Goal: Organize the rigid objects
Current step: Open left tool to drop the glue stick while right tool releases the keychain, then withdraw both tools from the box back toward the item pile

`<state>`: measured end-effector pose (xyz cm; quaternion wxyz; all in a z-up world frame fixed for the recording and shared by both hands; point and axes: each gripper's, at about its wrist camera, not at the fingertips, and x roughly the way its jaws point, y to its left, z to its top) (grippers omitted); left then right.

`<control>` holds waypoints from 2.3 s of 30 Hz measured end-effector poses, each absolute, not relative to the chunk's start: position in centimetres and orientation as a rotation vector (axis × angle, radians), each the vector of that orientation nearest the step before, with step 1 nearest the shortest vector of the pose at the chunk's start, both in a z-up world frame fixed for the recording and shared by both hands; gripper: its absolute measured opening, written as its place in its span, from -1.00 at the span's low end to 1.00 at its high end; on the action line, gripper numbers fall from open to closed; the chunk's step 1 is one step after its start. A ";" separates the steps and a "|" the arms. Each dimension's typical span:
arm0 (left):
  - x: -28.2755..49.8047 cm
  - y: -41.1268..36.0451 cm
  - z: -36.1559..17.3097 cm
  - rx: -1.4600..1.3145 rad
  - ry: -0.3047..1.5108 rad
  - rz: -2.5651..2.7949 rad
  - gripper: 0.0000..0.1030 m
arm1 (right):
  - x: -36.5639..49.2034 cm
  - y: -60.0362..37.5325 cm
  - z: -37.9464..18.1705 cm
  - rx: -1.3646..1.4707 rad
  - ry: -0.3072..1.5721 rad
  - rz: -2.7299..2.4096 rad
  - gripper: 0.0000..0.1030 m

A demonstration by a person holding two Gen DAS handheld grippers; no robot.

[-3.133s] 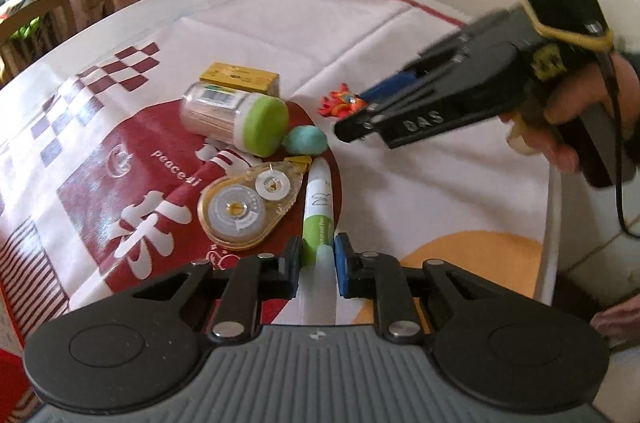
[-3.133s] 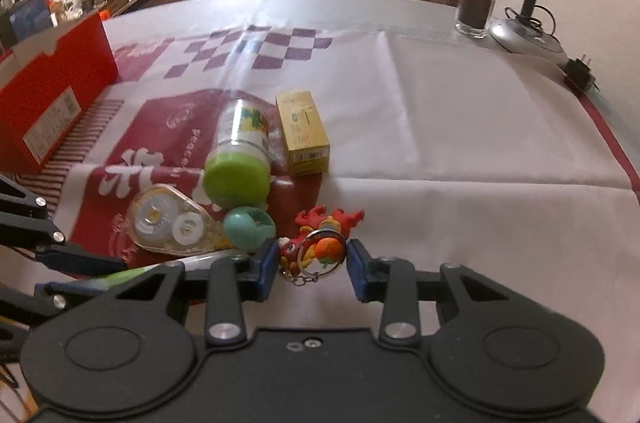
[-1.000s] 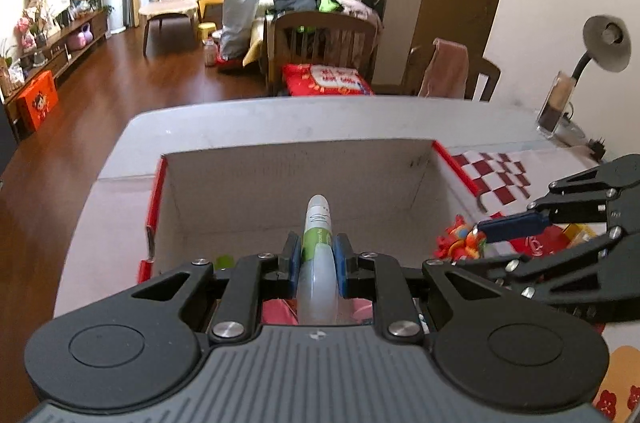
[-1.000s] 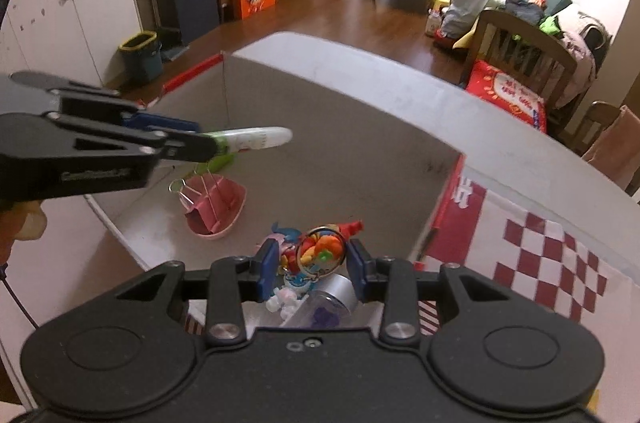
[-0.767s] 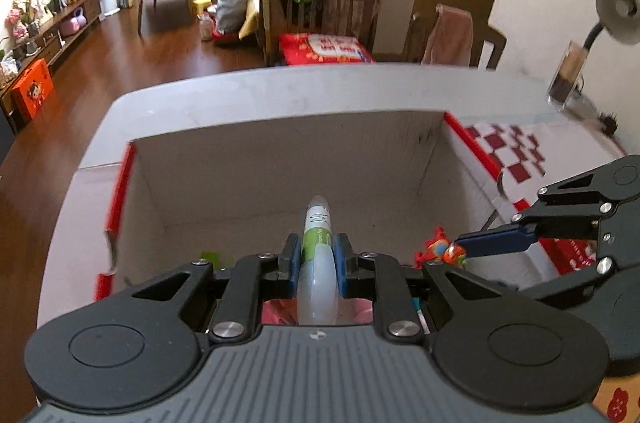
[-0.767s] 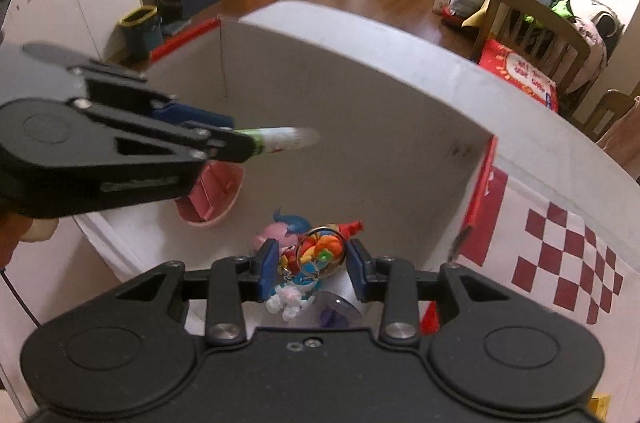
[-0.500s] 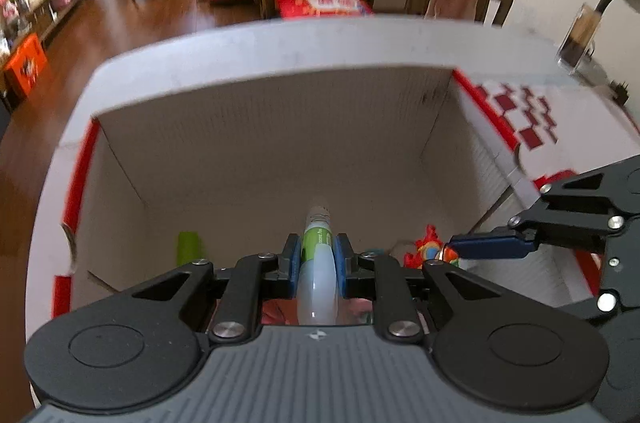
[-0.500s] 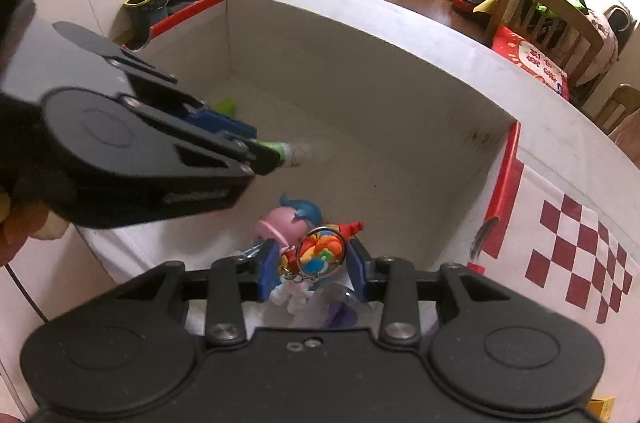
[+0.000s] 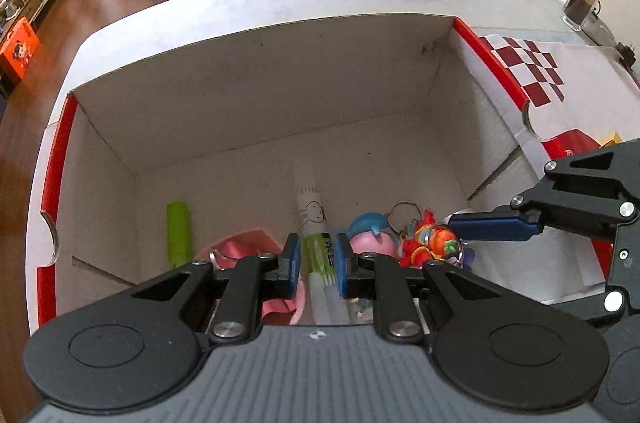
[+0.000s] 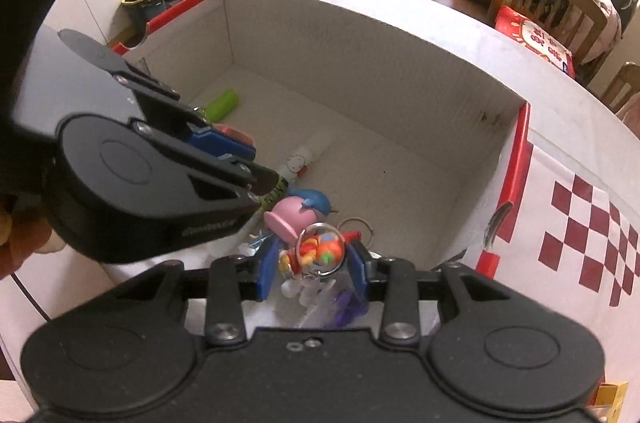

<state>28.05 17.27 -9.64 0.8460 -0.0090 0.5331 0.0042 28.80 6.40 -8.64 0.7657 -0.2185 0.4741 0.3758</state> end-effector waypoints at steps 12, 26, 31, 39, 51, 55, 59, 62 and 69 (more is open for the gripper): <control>26.7 16.7 -8.3 -0.069 1.088 -0.007 -0.64 | 27.4 4.7 -6.6 -0.427 0.991 0.823 0.34; 23.9 14.9 -3.9 -0.104 0.953 -0.028 -0.46 | 24.9 1.7 -2.9 -0.352 0.921 0.839 0.47; 22.6 13.9 -2.9 -0.091 0.911 -0.026 -0.46 | 24.3 0.1 -1.6 -0.317 0.895 0.830 0.51; 20.5 12.5 -1.5 -0.077 0.844 -0.013 -0.46 | 22.7 -3.2 0.0 -0.259 0.848 0.818 0.60; 17.1 9.4 -0.9 -0.044 0.764 -0.036 0.35 | 19.0 -11.6 -0.2 -0.141 0.779 0.757 0.88; 16.7 7.7 -1.3 -0.022 0.755 -0.051 0.36 | 17.9 -15.0 -0.9 -0.135 0.745 0.700 0.99; 16.4 5.5 -1.6 0.004 0.724 -0.082 0.58 | 17.2 -18.5 -1.8 -0.118 0.723 0.621 0.99; 16.7 3.6 -2.0 0.017 0.706 -0.132 0.60 | 17.2 -20.9 -2.8 -0.118 0.729 0.563 0.99; 18.1 -1.6 -4.3 0.017 0.717 -0.257 0.60 | 18.7 -25.5 -5.5 -0.093 0.773 0.432 0.99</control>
